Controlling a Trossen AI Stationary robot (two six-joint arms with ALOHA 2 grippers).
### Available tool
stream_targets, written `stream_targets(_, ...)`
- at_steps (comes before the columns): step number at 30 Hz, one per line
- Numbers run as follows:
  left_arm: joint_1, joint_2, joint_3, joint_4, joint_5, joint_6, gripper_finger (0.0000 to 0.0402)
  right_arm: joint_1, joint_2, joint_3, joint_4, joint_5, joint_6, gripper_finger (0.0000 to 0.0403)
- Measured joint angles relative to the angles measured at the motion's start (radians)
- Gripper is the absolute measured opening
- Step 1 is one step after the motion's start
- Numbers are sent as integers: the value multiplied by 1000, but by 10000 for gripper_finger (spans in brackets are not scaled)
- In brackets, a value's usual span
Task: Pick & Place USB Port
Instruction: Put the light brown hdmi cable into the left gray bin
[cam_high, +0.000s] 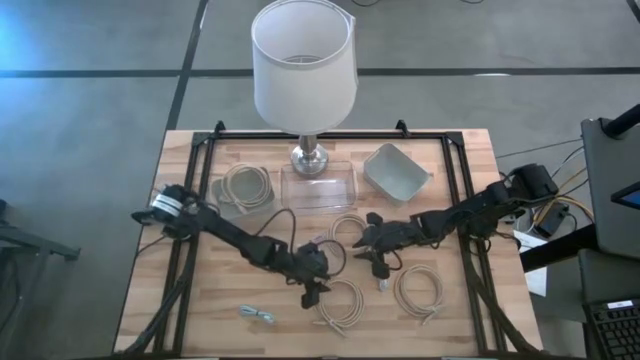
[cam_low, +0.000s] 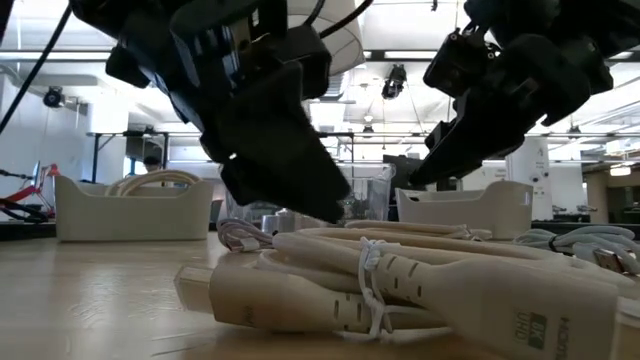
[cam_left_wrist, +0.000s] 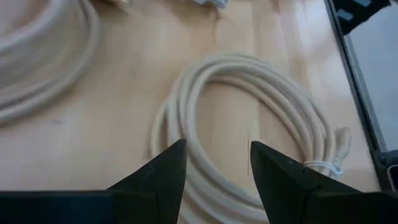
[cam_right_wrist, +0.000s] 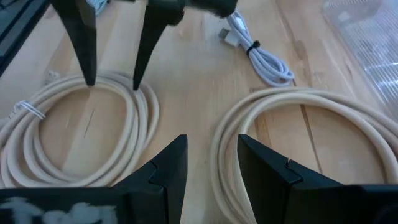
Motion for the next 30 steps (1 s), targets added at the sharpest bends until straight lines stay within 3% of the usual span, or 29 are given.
stream_targets(11, -17, 90, 20, -63, -86, 8, 166, 0, -1, 1, 0, 0, 5, 134)
stream_targets(21, -13, 95, 16, -217, -92, 48, 24, 0, -1, 1, 1, 0, 7, 134)
stream_targets(30, -33, -51, 8, -344, -145, 69, 27, 0, -1, 1, 1, 0, 7, 134)
